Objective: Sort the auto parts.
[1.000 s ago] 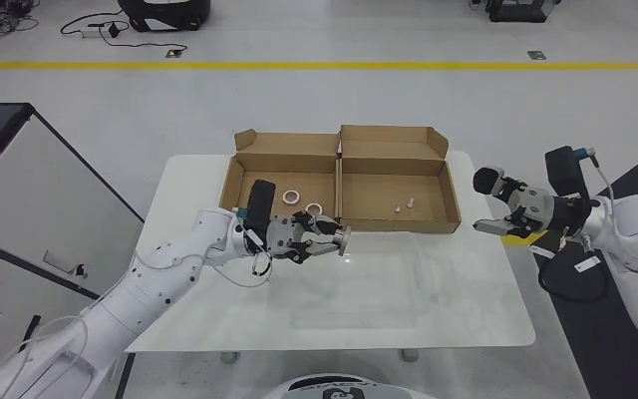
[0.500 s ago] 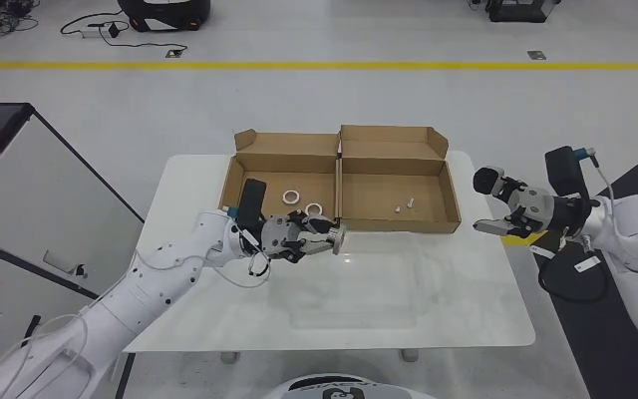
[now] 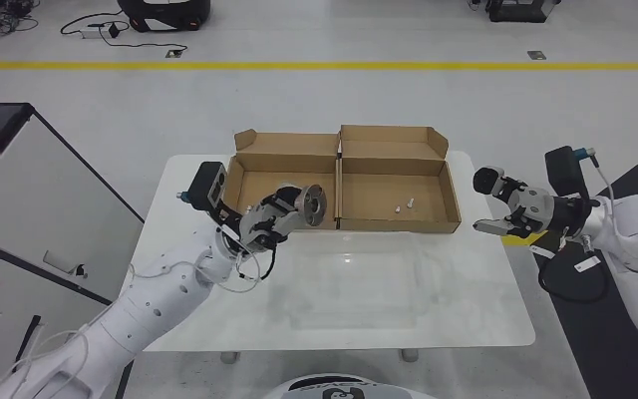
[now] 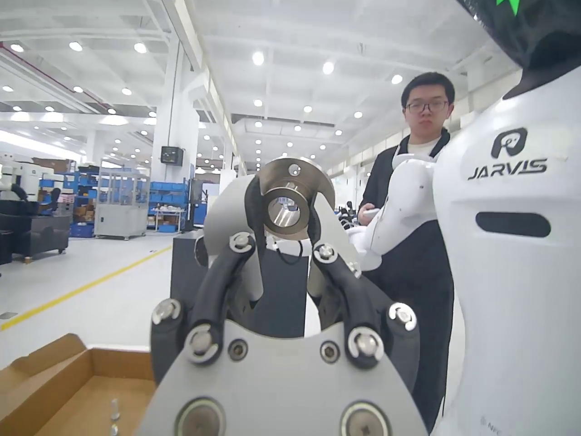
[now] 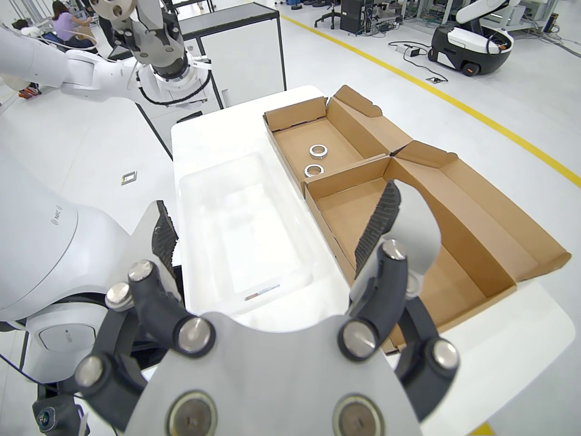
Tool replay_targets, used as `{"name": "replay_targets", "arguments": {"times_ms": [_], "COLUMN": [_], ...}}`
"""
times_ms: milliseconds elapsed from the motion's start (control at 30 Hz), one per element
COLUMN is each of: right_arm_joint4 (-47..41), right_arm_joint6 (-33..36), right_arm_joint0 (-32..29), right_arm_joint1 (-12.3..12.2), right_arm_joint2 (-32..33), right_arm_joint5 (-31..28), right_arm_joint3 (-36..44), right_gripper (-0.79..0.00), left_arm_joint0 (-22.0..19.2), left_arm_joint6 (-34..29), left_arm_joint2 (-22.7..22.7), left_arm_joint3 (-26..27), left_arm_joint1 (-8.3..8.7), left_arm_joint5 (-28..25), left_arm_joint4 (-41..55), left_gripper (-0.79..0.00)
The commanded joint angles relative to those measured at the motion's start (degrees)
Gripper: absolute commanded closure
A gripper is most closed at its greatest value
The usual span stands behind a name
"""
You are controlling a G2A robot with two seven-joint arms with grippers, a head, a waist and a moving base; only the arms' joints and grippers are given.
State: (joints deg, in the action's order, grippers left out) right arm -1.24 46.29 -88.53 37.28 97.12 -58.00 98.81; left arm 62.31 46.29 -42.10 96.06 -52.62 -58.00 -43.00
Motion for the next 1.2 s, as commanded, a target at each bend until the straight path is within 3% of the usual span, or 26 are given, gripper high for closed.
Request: {"name": "replay_targets", "arguments": {"times_ms": [0,267,667,1167], "right_arm_joint4": [0.01,0.01,0.01,0.01], "right_arm_joint6": [0.0,0.0,0.0,0.0], "right_arm_joint0": [0.0,0.0,0.0,0.0], "right_arm_joint1": [0.0,0.0,0.0,0.0], "right_arm_joint2": [0.0,0.0,0.0,0.0], "right_arm_joint5": [0.0,0.0,0.0,0.0], "right_arm_joint3": [0.0,0.0,0.0,0.0], "right_gripper": [-0.785,-0.785,-0.785,-0.785], "left_arm_joint0": [0.65,2.88,2.96,7.09], "left_arm_joint6": [0.0,0.0,-0.22,-0.01], "left_arm_joint2": [-0.65,-2.65,-2.66,-4.64], "left_arm_joint3": [1.61,5.59,5.73,16.28], "left_arm_joint1": [0.07,0.06,0.03,-1.29], "left_arm_joint5": [0.0,0.0,0.22,0.0], "left_arm_joint4": [1.2,3.67,3.76,18.05], "left_gripper": [0.0,0.0,0.0,0.0]}}
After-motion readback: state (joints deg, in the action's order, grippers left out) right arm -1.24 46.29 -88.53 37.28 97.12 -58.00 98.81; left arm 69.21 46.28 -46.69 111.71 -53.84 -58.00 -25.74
